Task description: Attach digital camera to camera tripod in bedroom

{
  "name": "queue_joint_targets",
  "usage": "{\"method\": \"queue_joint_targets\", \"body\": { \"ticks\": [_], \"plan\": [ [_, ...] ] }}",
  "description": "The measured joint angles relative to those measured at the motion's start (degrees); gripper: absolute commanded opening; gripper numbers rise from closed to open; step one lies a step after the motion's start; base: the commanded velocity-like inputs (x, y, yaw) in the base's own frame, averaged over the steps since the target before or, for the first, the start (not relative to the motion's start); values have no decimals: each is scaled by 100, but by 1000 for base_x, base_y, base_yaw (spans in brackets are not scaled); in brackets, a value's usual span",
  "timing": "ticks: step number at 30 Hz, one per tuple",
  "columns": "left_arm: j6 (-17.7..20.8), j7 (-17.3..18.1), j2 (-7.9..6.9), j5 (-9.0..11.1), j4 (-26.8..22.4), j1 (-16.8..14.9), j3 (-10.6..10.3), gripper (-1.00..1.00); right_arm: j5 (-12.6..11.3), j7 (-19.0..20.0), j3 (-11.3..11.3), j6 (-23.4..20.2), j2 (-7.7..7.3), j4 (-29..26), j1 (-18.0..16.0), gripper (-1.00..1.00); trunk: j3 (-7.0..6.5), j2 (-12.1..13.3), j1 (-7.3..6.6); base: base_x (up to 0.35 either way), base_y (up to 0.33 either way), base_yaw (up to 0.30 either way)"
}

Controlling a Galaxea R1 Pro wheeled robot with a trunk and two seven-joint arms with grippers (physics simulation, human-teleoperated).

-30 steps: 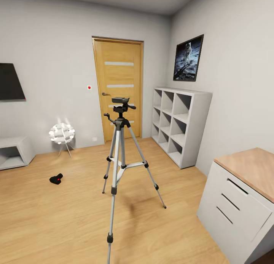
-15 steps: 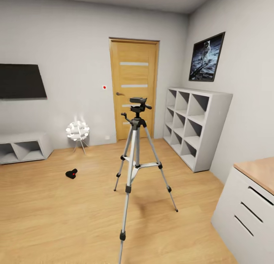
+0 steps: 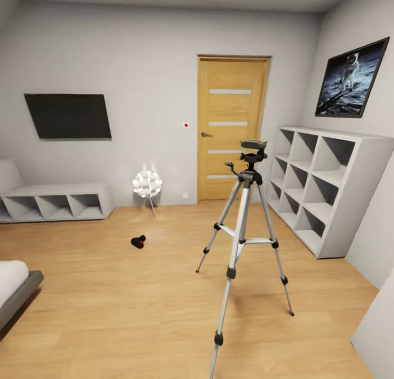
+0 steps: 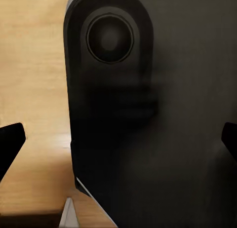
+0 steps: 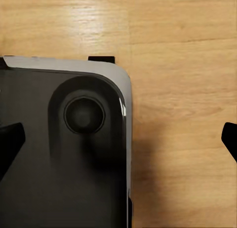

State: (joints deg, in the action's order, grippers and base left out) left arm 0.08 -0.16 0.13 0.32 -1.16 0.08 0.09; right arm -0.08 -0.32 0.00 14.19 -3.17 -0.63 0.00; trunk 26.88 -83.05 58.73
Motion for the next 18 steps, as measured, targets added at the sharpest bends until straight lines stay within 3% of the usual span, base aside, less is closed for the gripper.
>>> {"method": "queue_joint_targets", "body": {
  "ticks": [18],
  "plan": [
    [0, 0, -9, 0, 0, 0, 8, 100, 0, 0, 2, 620, -5, 2, 0, 100, 0, 0, 0, 0, 317, 282]
  ]
}}
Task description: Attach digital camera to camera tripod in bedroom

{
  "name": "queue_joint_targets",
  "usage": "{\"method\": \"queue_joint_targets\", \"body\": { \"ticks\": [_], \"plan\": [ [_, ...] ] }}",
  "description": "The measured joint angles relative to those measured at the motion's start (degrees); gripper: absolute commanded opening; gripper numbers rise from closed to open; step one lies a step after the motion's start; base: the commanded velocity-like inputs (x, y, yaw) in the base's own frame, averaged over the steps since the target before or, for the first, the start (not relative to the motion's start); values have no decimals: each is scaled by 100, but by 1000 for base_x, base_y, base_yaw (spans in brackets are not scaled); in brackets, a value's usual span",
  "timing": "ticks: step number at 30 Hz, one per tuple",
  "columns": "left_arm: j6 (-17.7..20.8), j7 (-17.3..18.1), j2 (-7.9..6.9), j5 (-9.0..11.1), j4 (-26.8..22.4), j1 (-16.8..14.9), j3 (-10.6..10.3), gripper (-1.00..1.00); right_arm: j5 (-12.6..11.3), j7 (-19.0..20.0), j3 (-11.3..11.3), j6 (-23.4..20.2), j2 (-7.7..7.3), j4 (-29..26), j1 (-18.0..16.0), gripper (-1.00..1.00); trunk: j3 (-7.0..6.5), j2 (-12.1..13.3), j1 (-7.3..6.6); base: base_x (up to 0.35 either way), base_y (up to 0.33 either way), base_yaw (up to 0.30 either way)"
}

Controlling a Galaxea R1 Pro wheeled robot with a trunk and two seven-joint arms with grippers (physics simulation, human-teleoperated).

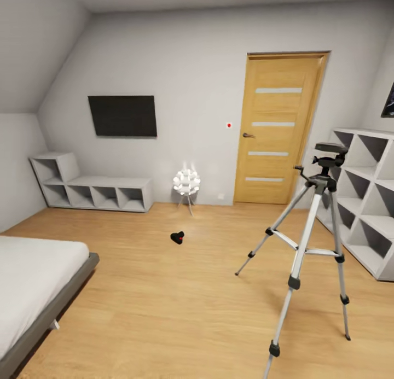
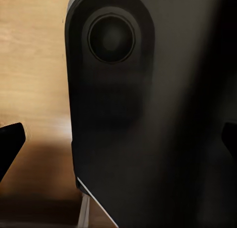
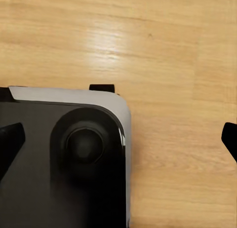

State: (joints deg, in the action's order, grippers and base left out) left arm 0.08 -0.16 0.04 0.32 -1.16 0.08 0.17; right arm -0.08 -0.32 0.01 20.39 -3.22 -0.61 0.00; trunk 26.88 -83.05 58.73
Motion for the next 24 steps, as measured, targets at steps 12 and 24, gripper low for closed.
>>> {"method": "queue_joint_targets", "body": {
  "ticks": [12, 24],
  "plan": [
    [0, 0, -12, 0, -2, 0, 0, 100, 0, 5, 6, 6, 2, 1, 0, 100, 0, 0, 0, 0, 318, 108],
    [0, 0, -20, 0, -1, 0, 0, 100, 0, 7, 6, 11, 1, 1, 0, 100, 0, 0, -2, 101, 278, 7]
  ]
}}
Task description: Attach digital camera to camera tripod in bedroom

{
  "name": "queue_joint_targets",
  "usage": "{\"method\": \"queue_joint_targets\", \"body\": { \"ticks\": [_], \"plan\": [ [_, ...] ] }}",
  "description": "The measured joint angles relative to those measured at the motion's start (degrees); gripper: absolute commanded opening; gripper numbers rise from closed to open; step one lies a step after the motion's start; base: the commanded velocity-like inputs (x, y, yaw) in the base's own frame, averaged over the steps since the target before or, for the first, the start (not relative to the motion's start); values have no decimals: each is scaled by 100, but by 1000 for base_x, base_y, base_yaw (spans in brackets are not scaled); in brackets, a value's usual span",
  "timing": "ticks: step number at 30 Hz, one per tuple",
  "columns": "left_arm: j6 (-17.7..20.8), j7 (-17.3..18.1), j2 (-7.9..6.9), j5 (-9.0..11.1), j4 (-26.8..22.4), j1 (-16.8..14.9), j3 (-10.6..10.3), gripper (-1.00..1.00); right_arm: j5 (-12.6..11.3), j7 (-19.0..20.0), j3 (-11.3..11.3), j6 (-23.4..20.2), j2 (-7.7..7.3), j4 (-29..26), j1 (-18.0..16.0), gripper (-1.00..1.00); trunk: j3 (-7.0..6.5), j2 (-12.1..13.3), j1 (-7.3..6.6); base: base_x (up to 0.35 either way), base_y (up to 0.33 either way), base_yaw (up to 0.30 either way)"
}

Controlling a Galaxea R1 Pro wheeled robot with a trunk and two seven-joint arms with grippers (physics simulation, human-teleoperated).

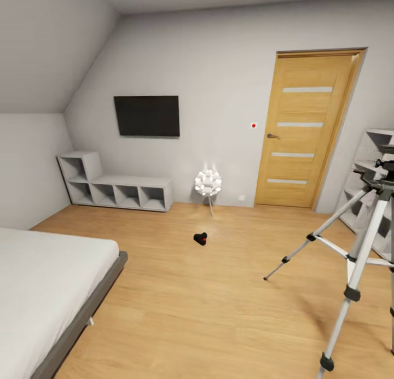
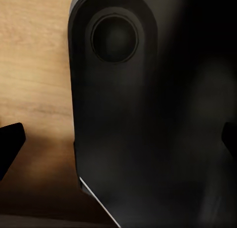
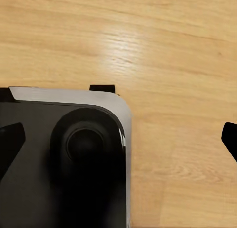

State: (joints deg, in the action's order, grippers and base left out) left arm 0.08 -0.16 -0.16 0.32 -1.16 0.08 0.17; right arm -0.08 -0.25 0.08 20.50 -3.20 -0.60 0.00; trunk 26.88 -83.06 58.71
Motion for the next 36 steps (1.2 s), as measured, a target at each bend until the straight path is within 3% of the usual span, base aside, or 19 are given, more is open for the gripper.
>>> {"method": "queue_joint_targets", "body": {
  "ticks": [17, 36],
  "plan": [
    [0, 0, -8, -2, 0, 0, 0, 100, 0, 1, 0, 1, -2, 0, 0, 100, 0, 0, -1, 278, 134, 0],
    [0, 0, -9, 0, 0, 0, 0, 100, 0, 1, 0, 6, -2, 0, 0, 100, 0, 0, -2, 335, 18, 0]
  ]
}}
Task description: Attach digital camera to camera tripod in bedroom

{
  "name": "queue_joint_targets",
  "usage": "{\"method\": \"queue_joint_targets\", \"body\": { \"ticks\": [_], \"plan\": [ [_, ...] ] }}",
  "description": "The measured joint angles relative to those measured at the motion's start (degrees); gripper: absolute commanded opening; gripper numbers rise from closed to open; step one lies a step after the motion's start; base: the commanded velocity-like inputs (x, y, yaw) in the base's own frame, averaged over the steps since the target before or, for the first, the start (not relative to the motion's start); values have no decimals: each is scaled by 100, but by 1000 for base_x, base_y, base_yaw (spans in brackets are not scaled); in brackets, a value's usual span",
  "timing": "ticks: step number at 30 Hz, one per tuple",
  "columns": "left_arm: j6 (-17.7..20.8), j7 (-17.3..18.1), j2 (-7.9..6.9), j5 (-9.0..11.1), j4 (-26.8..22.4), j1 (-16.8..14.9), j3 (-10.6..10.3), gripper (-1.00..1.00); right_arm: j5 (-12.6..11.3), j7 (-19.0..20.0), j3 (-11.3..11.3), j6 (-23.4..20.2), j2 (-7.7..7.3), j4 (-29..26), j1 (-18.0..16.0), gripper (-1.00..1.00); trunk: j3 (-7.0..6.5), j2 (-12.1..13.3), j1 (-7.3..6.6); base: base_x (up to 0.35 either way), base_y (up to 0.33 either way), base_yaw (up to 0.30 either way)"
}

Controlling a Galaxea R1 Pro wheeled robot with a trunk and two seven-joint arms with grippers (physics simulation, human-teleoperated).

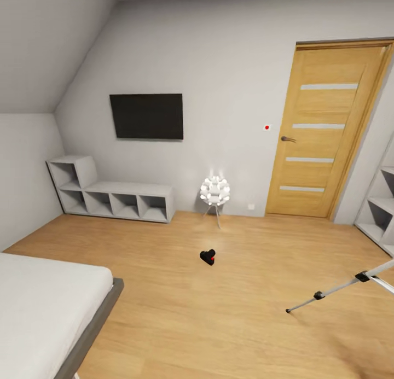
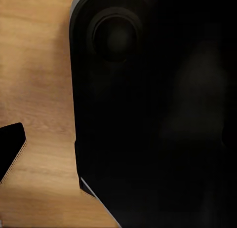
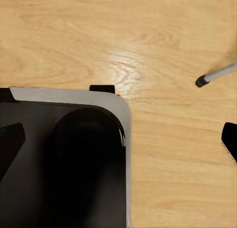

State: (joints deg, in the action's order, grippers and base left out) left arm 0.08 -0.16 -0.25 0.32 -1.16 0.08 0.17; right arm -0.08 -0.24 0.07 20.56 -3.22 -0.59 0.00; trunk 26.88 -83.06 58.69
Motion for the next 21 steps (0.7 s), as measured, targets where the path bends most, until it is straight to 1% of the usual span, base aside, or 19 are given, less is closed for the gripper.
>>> {"method": "queue_joint_targets", "body": {
  "ticks": [17, 21],
  "plan": [
    [0, 0, -6, 0, -8, 0, 6, 100, 0, 0, 0, 5, -1, 0, 0, 100, 0, 0, 0, 340, 0, 0],
    [0, 0, -8, 0, -8, 0, 7, 100, 0, 0, 0, 6, 0, 1, 0, 100, 0, 0, 0, 341, 0, -67]
  ]
}}
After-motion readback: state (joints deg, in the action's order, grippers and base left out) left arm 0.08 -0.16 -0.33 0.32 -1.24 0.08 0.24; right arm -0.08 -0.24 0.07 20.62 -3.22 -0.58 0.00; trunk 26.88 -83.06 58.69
